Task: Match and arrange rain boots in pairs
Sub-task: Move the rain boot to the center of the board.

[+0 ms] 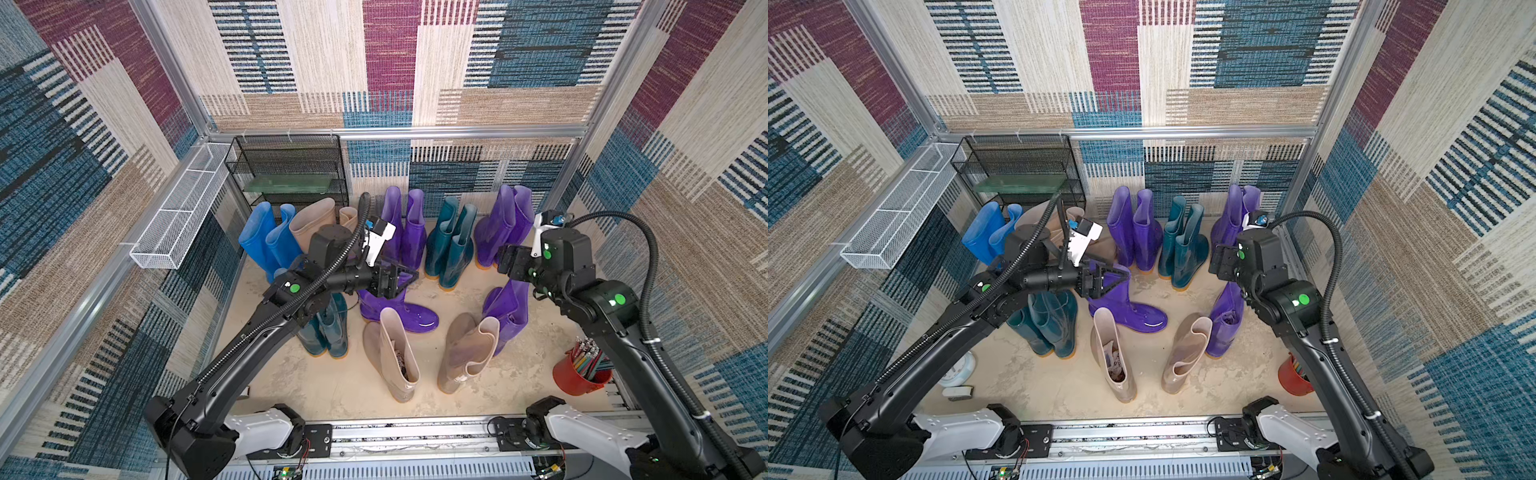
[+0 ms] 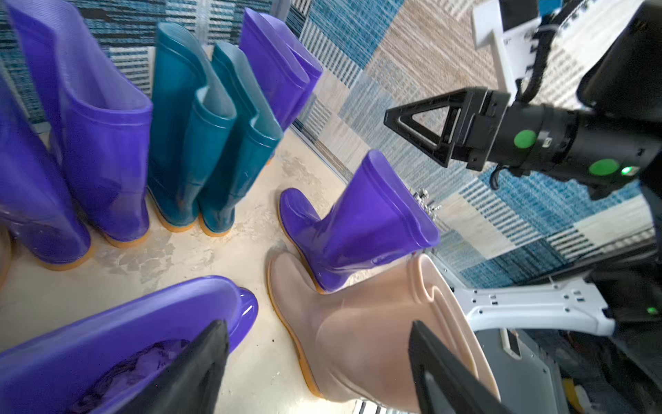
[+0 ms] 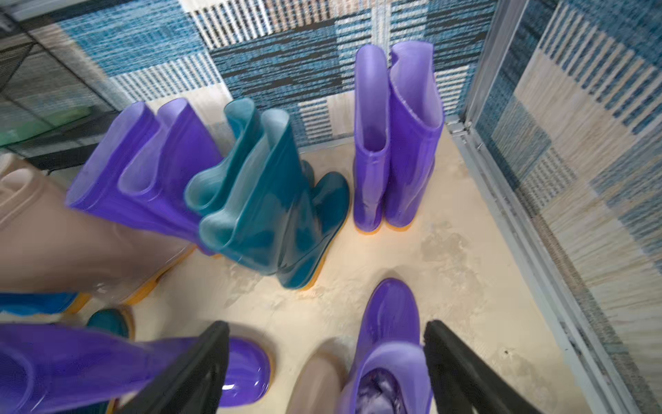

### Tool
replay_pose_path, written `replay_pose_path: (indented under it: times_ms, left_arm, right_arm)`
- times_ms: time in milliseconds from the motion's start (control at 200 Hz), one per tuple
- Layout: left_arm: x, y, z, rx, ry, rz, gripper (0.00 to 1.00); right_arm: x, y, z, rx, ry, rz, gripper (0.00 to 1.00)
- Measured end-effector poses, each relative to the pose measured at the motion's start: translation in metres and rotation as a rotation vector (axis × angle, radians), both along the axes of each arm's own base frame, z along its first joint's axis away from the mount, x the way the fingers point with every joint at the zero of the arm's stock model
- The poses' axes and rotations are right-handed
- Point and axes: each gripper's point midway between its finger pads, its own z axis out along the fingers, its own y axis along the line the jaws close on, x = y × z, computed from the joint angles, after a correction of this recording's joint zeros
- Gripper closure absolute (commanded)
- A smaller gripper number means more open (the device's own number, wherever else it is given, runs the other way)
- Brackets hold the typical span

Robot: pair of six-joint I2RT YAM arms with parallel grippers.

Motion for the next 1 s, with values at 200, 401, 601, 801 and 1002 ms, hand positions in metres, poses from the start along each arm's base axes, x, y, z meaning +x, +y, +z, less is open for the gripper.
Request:
replay_pose_path:
  times_ms: [200, 401, 601, 801, 1002]
  left_arm:
    - [-0.057, -0.056, -0.016, 0.096, -0.014, -0.208, 0.19]
    - [-0.075, -0.110, -0.041, 0.183, 0.027, -0.297, 0.16]
    - [-0.074, -0.155, -0.076, 0.249, 0.103, -0.315, 0.19]
    - [-0.049, -0.170, -0.093, 0.296, 0.122, -0.224, 0.55]
    - [-0.032, -0.178, -0.096, 0.292, 0.128, -0.162, 1.00]
  right_arm:
    - [-0.037, -0.008, -0.036, -0.016, 0.109, -0.027, 0.03]
    - [-0.039, -0.019, -0.086, -0.064, 0.226, -0.072, 0.17]
    - [-0.027, -0.051, -0.108, -0.048, 0.263, -0.161, 0.90]
    - [-0.019, -0.056, -0.094, -0.087, 0.240, -0.112, 1.00]
    - [-0.005, -0.077, -0.091, -0.188, 0.257, -0.134, 1.00]
